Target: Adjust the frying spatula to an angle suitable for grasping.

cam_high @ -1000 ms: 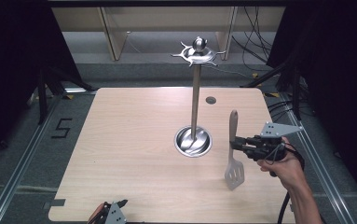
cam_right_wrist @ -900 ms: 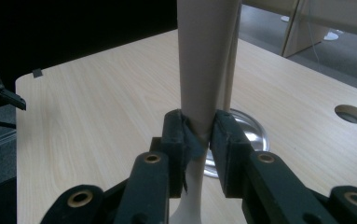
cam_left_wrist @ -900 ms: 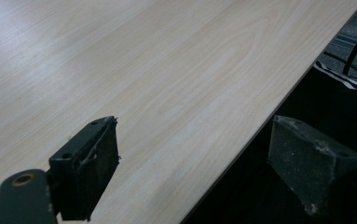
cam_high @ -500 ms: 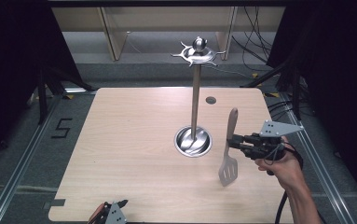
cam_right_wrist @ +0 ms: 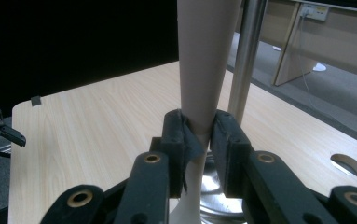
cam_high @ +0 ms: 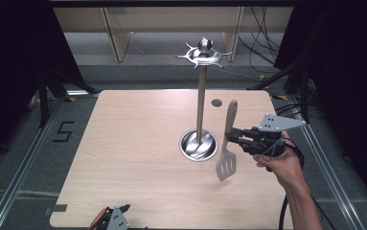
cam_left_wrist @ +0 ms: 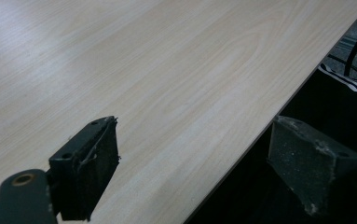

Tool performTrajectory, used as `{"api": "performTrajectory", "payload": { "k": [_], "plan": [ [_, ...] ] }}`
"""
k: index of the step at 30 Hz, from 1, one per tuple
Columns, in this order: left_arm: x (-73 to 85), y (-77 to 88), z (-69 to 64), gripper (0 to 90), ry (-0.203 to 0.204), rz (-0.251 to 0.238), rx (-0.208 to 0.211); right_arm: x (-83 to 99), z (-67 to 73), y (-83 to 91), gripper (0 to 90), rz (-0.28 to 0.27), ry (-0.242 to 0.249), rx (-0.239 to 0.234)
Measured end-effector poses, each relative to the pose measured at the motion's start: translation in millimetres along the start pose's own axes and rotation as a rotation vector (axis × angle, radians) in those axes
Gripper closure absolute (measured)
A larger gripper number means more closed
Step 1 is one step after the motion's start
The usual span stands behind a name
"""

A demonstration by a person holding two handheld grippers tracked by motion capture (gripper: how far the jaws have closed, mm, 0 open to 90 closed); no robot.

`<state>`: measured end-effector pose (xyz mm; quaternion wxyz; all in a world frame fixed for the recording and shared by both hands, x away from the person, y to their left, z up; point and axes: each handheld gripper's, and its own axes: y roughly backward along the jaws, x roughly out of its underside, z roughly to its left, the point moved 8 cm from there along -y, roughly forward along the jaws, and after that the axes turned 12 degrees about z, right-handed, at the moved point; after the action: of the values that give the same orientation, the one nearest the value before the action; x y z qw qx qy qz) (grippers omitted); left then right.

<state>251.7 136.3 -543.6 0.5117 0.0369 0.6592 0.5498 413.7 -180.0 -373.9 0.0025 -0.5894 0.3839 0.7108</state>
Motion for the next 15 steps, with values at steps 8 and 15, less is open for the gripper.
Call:
{"api": "performTrajectory", "payload": {
  "k": [8, 15],
  "plan": [
    [-0.7, -0.2, 1.1, 15.3, 0.017, -0.01, 0.004, -9.2, -5.8, -1.6, 76.4, -0.014, -0.014, -0.011],
    [0.1, 1.2, 0.1, 15.3, 0.021, 0.001, 0.024, -27.7, -12.4, -0.4, 76.4, -0.021, 0.02, 0.007]
  ]
}}
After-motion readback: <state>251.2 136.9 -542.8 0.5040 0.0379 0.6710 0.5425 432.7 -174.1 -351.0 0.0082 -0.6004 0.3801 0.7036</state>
